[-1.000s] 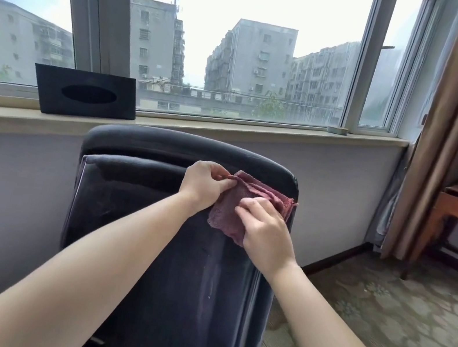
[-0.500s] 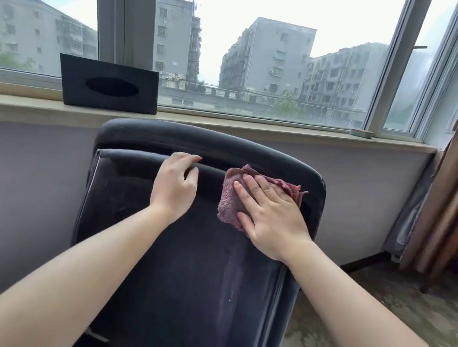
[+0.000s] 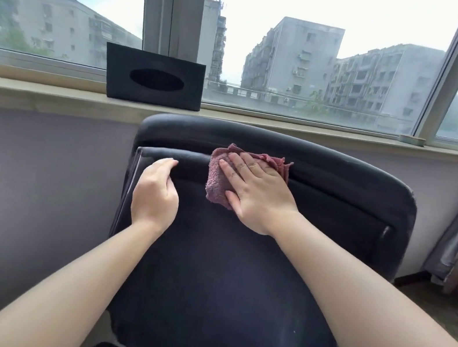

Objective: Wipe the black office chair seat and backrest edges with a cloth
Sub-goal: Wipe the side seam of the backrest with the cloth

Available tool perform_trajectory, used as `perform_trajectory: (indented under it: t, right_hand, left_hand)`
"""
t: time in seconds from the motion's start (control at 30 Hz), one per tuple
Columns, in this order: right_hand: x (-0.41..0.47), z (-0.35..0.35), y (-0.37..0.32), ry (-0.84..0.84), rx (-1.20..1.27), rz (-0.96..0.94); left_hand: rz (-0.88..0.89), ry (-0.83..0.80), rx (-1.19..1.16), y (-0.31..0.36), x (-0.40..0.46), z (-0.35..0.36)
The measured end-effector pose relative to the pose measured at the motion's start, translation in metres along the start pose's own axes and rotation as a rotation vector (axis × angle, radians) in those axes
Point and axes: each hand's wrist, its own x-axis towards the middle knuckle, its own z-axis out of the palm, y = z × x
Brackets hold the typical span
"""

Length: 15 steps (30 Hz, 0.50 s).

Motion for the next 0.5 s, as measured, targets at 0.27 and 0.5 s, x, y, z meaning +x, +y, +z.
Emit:
perform_trajectory:
  t: [0.27, 0.5]
  right_hand:
    - [0.056, 0.007, -0.035, 0.002, -0.026, -0.068]
    - [0.104, 0.012, -0.069, 0.013, -0.046, -0.143]
  left_hand:
    - [-0.038, 0.047, 0.056, -0.041, 0.002, -0.008]
    - [-0.149, 0.105, -0.009, -0.069, 0.014, -0.018]
